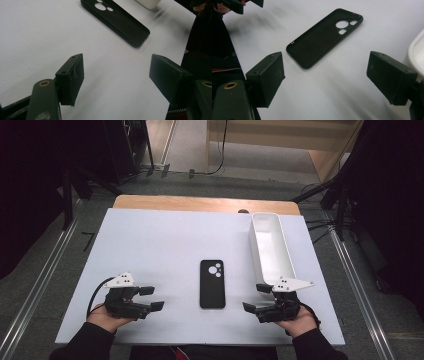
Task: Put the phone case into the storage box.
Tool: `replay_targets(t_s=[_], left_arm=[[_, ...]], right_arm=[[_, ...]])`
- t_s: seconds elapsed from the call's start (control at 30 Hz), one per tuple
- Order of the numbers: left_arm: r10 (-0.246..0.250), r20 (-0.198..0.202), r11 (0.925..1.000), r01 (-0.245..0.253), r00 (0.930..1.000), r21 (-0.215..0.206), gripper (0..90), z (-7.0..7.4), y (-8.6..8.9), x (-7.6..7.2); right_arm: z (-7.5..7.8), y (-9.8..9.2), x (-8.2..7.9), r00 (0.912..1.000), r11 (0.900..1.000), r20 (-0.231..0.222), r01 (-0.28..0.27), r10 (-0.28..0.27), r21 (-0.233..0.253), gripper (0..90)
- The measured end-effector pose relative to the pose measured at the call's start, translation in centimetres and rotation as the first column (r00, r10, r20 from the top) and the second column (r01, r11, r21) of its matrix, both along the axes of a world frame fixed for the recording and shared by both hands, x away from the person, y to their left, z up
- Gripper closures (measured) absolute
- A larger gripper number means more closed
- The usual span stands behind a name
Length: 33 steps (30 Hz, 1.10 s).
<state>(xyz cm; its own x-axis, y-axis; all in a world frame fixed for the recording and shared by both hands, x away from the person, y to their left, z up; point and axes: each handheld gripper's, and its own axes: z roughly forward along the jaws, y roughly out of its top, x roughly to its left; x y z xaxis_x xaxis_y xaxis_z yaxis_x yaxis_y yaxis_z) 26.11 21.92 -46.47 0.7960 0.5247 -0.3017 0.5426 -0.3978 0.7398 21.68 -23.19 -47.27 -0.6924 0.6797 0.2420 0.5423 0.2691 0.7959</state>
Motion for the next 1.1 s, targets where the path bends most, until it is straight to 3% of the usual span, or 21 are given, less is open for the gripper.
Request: replay_targets(t_s=[0.33, 0.37, 1.1], left_arm=[[0.007, 0.006, 1.0000, -0.007, 1.0000, -0.006, 27.7, 0.18, -0.14, -0.22], [0.015, -0.001, 0.9997, -0.015, 0.9999, -0.020, 27.7, 0.23, -0.08, -0.24], [0.005, -0.027, 0.9999, -0.005, 0.9996, -0.014, 27.6, 0.06, -0.24, 0.18]], right_arm=[[0.09, 0.18, -0.18, 1.0000, 1.000, 0.001, -0.006, 0.006, -0.004, 13.1], [0.13, 0.19, -0.19, 1.0000, 1.000, 0.003, -0.006, 0.006, -0.005, 13.1], [0.22, 0.34, -0.21, 0.9998, 1.000, 0.000, -0.021, 0.021, 0.013, 13.1]])
